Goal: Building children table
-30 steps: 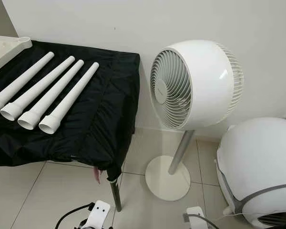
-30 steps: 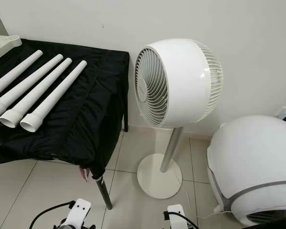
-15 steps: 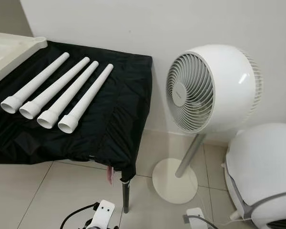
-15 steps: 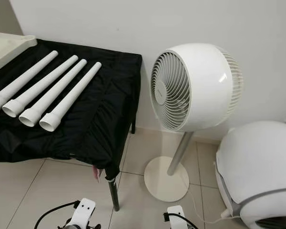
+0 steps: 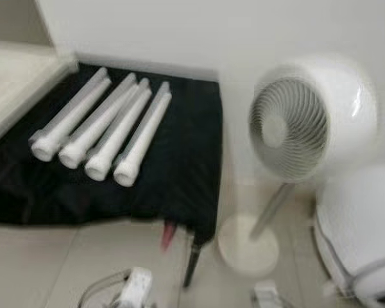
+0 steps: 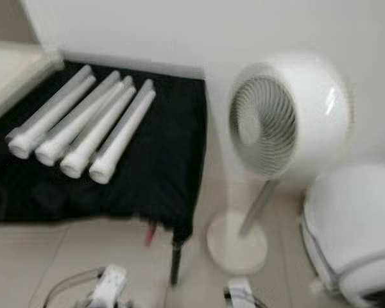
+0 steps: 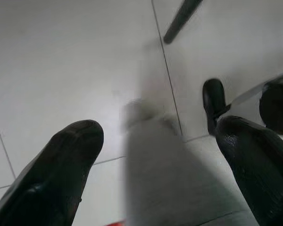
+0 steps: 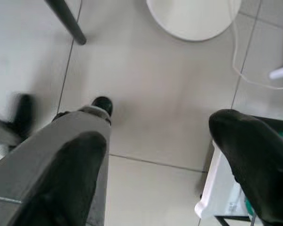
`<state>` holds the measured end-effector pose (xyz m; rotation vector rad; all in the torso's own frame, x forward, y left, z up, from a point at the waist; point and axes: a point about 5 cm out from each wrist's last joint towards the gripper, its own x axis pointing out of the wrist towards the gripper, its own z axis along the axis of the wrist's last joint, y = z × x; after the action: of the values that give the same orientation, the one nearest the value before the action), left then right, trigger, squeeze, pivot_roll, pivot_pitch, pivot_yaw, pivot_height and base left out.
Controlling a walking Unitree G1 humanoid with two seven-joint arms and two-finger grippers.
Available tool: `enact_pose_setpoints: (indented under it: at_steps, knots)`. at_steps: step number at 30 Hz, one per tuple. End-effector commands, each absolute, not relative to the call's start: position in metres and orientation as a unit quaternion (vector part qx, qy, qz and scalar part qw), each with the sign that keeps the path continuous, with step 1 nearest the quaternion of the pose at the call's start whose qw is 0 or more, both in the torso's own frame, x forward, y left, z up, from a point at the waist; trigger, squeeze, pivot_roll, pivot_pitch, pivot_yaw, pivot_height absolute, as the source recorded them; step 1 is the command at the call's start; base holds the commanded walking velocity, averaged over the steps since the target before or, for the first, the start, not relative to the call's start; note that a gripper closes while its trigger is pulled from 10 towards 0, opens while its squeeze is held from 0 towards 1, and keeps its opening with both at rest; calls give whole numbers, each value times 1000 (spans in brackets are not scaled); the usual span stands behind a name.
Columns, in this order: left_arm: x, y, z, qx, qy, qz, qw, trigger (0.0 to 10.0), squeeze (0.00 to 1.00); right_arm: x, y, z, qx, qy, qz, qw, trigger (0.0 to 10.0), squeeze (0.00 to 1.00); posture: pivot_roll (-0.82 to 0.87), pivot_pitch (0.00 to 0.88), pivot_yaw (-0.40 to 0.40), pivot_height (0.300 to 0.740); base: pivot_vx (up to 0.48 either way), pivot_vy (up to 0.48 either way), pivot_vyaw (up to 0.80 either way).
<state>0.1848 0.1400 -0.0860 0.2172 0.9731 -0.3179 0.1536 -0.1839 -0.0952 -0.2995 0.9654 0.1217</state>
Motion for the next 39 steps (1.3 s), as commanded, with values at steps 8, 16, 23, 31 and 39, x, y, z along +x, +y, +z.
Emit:
enact_pose_setpoints:
  at_steps: [8,16,23,31,39]
  knots:
    - [166,138,-95,97,494,-156,850,10000,0,143,-178,-100,-136,480,64,864,10000,0,38,60,-31,740,0,366,0]
    - [168,132,-94,96,491,-159,851,10000,0,143,-179,-100,-133,481,62,865,10000,0,39,68,-30,740,0,385,0]
    - [165,135,-95,96,493,-157,850,10000,0,144,-178,-100,-132,479,62,865,10000,0,40,73,-29,740,0,389,0]
    - [168,139,-94,96,490,-156,852,10000,0,145,-177,-99,-131,477,63,867,10000,0,39,73,-27,740,0,390,0]
    - [170,139,-93,95,488,-156,853,10000,0,147,-176,-99,-132,475,63,868,10000,0,40,75,-30,740,0,389,0]
